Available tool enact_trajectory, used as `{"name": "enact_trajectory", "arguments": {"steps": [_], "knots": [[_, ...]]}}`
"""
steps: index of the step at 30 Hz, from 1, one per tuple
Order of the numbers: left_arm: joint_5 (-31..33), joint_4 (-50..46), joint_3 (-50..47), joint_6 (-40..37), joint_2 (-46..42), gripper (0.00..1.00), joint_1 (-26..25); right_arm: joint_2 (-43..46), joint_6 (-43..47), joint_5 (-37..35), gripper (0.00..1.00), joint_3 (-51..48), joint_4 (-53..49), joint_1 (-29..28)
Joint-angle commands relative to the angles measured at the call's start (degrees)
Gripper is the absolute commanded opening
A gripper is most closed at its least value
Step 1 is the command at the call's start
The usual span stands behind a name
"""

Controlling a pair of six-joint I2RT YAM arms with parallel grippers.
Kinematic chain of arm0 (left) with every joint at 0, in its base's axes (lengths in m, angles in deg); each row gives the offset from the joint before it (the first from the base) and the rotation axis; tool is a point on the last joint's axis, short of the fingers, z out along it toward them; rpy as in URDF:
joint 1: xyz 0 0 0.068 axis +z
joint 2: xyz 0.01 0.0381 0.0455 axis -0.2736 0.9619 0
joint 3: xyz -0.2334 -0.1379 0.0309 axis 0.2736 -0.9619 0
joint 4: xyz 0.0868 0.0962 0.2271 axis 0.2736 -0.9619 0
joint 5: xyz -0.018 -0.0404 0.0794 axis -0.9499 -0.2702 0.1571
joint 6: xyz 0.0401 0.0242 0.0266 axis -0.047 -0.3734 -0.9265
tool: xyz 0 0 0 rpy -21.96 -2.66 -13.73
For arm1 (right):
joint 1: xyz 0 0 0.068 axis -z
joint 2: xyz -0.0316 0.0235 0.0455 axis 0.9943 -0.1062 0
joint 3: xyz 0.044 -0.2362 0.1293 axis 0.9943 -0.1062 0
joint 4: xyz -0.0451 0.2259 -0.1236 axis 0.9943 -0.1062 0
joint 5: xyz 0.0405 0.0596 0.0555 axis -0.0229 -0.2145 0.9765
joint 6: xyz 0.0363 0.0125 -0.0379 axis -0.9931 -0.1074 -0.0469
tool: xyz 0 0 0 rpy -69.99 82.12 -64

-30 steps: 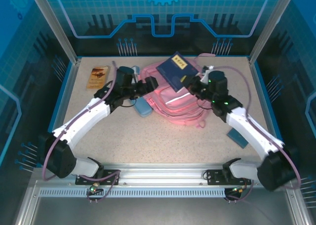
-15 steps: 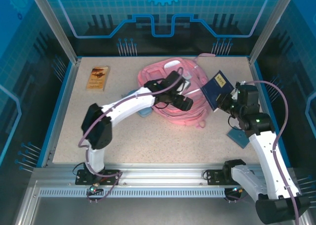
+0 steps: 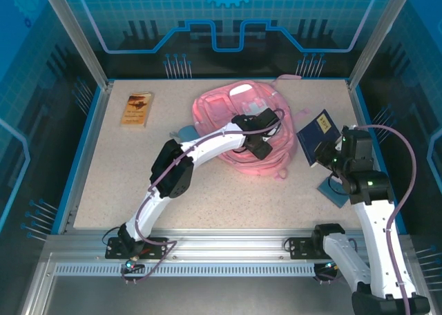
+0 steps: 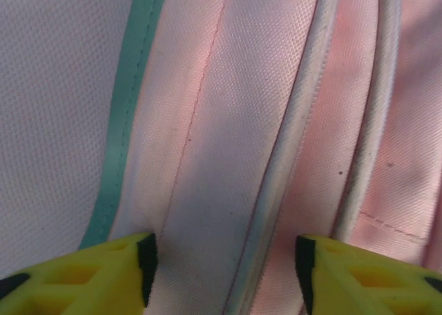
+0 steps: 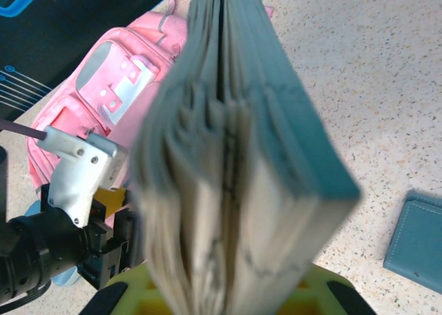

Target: Pack books, pencil case, and school supplies into a backpack

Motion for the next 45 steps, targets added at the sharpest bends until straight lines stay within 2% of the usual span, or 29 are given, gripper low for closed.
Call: {"name": "enact_trajectory", "arguments": {"steps": [1, 5, 7, 14, 18, 24, 26, 29, 37, 45], "knots": [[3.6, -1.7, 2.6, -2.0, 1.4, 0.48, -0.5, 1.1, -0.4, -1.9, 0.01, -0.5, -0.1, 1.0], [5.7, -1.8, 4.0, -2.0, 0.8, 0.23, -0.4, 1.9, -0.7, -2.4, 0.02, -0.4, -0.7, 1.1], [5.5, -0.8, 4.0, -2.5, -1.1, 0.15, -0.4, 2.4, -0.7, -3.2, 0.02, -0.4, -1.3, 1.1], [6.0, 7.2, 1.4, -1.0, -12.3, 0.04, 1.4, 3.7, -0.8, -3.8, 0.03, -0.5, -3.2, 1.1], [5.4, 13.1, -1.6, 3.2, -17.1, 0.01, 3.9, 5.2, -1.2, 1.7, 0.03, -1.7, -0.8, 1.1], [2.8, 19.7, -3.5, 7.5, -20.4, 0.00, 5.9, 1.9, -6.9, 20.9, 0.03, -7.8, 11.7, 1.1], [2.1, 20.6, -3.3, 7.8, -20.7, 0.00, 6.1, -0.4, -11.4, 27.6, 0.03, -12.0, 20.3, 1.0], [1.2, 20.7, -3.1, 8.8, -20.8, 0.00, 6.5, -4.5, -17.3, 32.1, 0.03, -15.9, 32.3, 0.8], [-5.4, 20.7, -3.1, 15.5, -21.4, 0.00, 8.7, -20.9, -26.0, 28.5, 0.03, -18.1, 57.7, -2.8], [-7.7, 20.3, -3.6, 18.5, -21.6, 0.00, 10.8, -43.8, -27.9, 24.3, 0.03, -8.7, 72.0, -7.2]]}}
